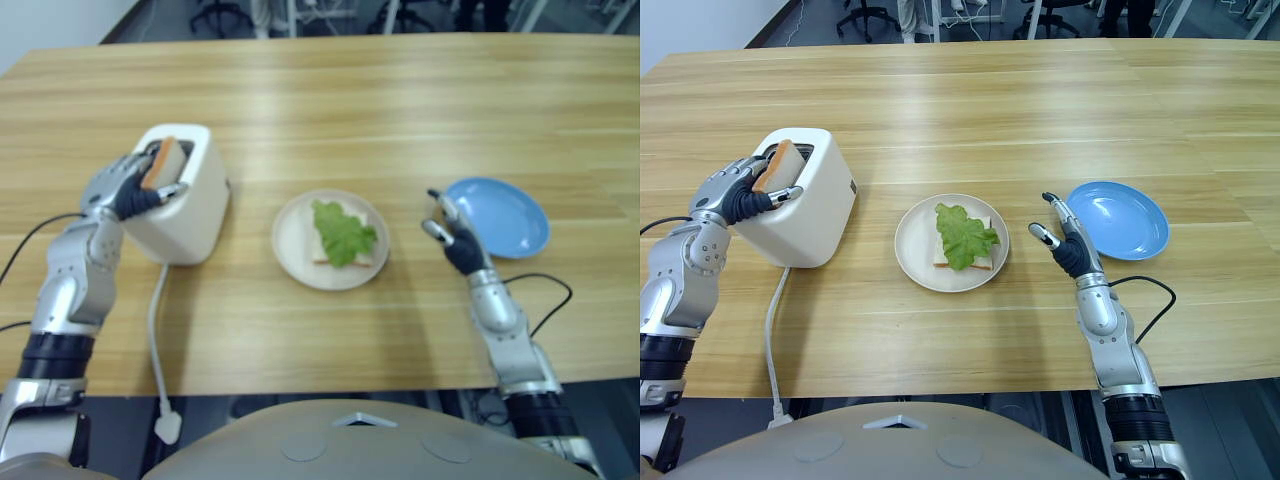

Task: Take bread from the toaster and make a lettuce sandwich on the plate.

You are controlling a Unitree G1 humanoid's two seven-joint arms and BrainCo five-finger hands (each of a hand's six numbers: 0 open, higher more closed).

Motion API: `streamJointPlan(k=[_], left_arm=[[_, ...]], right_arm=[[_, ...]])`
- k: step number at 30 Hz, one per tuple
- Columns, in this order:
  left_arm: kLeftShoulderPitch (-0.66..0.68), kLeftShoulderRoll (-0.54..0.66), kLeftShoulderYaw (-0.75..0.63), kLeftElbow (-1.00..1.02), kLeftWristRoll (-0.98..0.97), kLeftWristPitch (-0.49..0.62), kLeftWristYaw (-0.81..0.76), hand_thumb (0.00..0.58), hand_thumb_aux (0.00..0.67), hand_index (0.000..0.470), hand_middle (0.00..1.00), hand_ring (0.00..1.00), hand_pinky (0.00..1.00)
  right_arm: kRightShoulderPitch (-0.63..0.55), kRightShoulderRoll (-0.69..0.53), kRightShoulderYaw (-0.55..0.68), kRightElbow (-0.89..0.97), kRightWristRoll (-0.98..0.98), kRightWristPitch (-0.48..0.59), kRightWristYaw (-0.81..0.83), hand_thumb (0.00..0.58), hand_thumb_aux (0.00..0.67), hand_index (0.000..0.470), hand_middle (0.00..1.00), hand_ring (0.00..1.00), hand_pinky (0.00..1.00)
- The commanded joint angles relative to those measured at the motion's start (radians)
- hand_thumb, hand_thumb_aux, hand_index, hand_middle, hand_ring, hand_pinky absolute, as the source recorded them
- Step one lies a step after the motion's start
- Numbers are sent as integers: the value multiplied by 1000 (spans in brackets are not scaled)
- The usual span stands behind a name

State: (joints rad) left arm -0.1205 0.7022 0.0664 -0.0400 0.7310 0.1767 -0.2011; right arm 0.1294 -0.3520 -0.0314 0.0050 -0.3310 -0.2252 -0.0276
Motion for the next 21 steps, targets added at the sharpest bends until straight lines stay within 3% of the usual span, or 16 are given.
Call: streamJointPlan(k=[1,14,21], left_arm=[[5,4,4,-4,-18,-4,16,580,670,460,1000,1000,1000],[1,-25,83,-275,4,-105,244,580,670,460,1000,1000,1000],[-27,-96,212,-438,-193,-195,277,580,670,460,1000,1000,1000]], right_arm=[[8,-1,9,14,-10,4,3,0,0,0,0,0,0],[6,-8,12,50,-43,-5,-17,0,0,0,0,0,0],[4,-5,19,69,-51,-11,-26,0,0,0,0,0,0]])
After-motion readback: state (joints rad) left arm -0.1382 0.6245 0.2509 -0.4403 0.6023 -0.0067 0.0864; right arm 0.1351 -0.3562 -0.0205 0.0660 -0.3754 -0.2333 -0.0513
